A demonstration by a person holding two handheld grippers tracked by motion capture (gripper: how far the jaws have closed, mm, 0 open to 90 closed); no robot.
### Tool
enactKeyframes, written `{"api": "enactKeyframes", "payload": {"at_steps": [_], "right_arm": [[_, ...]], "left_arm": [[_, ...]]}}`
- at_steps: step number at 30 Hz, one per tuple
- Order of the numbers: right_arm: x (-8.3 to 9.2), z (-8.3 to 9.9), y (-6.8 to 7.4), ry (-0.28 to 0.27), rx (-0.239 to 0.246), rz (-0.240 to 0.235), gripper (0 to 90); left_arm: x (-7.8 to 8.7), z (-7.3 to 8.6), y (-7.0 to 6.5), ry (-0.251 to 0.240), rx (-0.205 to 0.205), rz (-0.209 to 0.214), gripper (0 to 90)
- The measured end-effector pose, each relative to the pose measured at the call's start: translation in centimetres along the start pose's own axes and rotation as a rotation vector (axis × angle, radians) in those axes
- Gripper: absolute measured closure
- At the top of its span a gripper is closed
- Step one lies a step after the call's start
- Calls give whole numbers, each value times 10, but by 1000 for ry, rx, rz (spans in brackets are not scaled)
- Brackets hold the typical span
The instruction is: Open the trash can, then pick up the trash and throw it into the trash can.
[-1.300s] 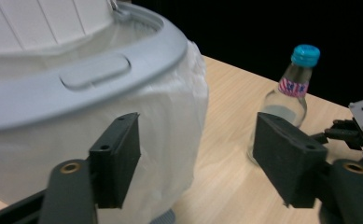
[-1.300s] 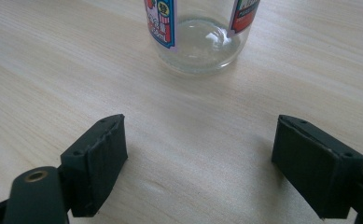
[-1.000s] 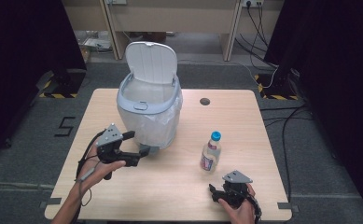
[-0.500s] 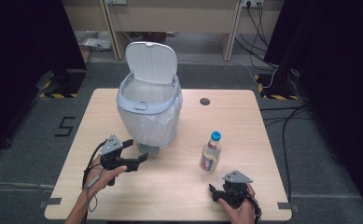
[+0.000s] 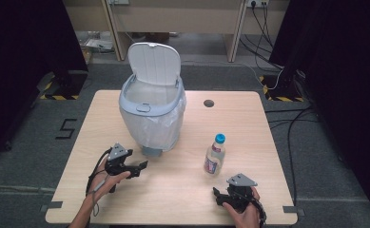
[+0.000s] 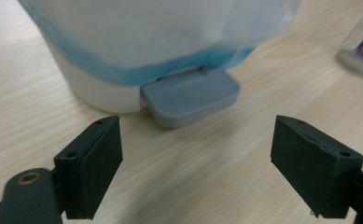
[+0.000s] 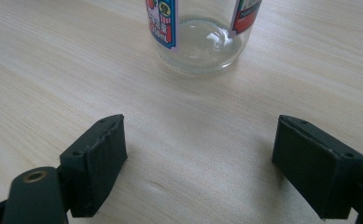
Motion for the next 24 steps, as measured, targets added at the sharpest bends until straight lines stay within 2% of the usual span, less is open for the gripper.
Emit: {"api": "enactKeyframes", "payload": {"at_steps": [1,2,3,4,7,11,14,24], "right_arm": [[0,0,0,0,-1,0,176],[0,0,0,0,-1,0,176],[0,0,0,0,0,0,176],[0,0,0,0,0,0,176],[0,0,0,0,5,1,177],[0,0,0,0,8,2,177],[0,0,0,0,4,0,177],[1,0,2,-1,16,-11,196]], "left_arm": [[-5,6,1,35,-9,-5,159],[-5,6,1,35,-9,-5,160],[-8,12,1,66,-26,-11,163],[-8,12,1,66,-26,-11,164],[-11,22,1,129,-59,-26,166],[-13,23,0,133,-72,-32,162],[-15,22,0,138,-88,-54,155],[-15,22,0,140,-90,-61,149]]}}
Point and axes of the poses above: each handheld gripper's, and its own axes: x roughly backward along the jaws, z roughly out of its underside, y roughly to its left, the point moved 5 cm from there along -x, roughly forward along the jaws, and after that the axes turned 11 degrees about -z, right-handed, at the moved point
